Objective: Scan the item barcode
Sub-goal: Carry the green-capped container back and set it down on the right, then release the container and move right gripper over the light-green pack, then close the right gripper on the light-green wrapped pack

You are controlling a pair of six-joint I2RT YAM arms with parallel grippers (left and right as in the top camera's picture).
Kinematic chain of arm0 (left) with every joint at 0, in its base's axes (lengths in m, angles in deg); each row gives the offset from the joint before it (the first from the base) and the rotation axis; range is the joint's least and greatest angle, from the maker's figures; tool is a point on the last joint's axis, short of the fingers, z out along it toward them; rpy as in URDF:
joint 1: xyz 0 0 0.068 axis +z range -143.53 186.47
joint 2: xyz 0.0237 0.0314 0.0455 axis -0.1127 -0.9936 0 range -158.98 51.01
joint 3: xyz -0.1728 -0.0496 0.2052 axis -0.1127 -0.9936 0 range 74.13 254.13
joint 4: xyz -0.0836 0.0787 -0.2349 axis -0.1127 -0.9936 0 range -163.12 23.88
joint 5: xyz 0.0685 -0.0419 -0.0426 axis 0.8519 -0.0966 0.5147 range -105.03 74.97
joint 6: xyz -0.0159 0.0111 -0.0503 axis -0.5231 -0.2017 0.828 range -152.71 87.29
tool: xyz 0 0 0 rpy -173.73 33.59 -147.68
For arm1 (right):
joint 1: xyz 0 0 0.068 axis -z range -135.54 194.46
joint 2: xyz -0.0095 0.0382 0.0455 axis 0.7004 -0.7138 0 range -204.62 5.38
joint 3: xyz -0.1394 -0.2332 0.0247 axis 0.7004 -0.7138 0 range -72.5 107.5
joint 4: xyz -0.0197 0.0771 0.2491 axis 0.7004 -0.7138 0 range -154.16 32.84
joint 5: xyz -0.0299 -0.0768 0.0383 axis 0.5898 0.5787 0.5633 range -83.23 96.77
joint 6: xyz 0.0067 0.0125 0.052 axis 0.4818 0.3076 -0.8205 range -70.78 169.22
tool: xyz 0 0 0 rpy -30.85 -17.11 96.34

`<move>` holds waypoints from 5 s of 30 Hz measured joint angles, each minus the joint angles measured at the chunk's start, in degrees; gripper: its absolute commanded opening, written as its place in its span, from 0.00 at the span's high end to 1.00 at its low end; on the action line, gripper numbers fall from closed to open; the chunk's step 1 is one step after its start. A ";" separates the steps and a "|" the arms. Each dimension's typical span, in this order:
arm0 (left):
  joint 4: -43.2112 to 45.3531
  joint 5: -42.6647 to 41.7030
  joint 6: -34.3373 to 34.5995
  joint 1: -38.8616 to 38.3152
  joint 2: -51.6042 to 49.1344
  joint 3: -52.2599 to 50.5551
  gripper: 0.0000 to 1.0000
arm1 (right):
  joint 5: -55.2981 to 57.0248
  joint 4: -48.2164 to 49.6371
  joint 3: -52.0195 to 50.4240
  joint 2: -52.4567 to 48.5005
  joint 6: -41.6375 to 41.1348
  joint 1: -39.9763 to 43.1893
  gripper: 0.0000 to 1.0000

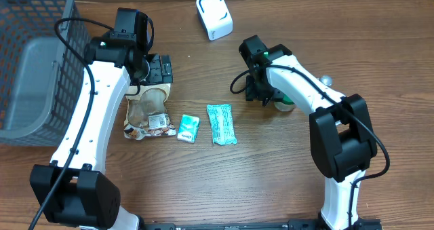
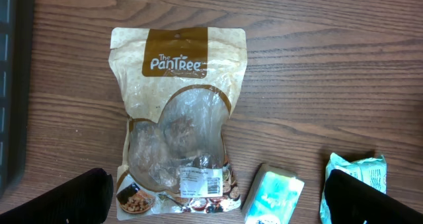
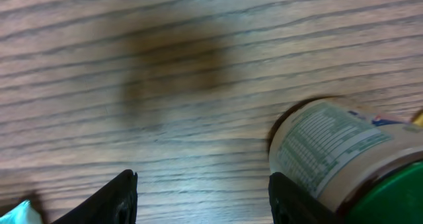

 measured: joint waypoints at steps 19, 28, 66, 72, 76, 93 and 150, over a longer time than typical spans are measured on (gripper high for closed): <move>0.00 0.00 0.00 0.00 0.00 0.00 0.00 | -17.35 -0.59 0.00 0.00 -0.20 -1.68 0.36; 0.02 0.00 0.02 0.00 0.00 0.00 0.00 | -21.51 -0.17 0.00 0.00 -0.04 -2.10 0.36; 0.02 0.00 0.02 0.00 0.02 0.00 0.00 | -21.79 1.05 -0.09 7.85 -8.02 -9.07 0.73; 0.00 0.00 0.02 0.00 0.00 0.00 0.00 | -22.97 2.56 -0.17 7.85 -7.93 -9.05 0.90; 0.02 0.00 0.02 0.00 0.02 0.00 0.00 | -23.10 2.64 -1.79 7.85 -7.91 -9.38 0.89; 0.02 0.00 0.02 0.00 0.00 0.00 0.00 | -22.88 6.71 -10.64 7.85 -10.01 -11.41 0.87; 0.02 -0.02 0.02 0.00 0.00 0.00 0.00 | -23.04 15.47 -18.10 9.11 -14.05 -16.79 0.84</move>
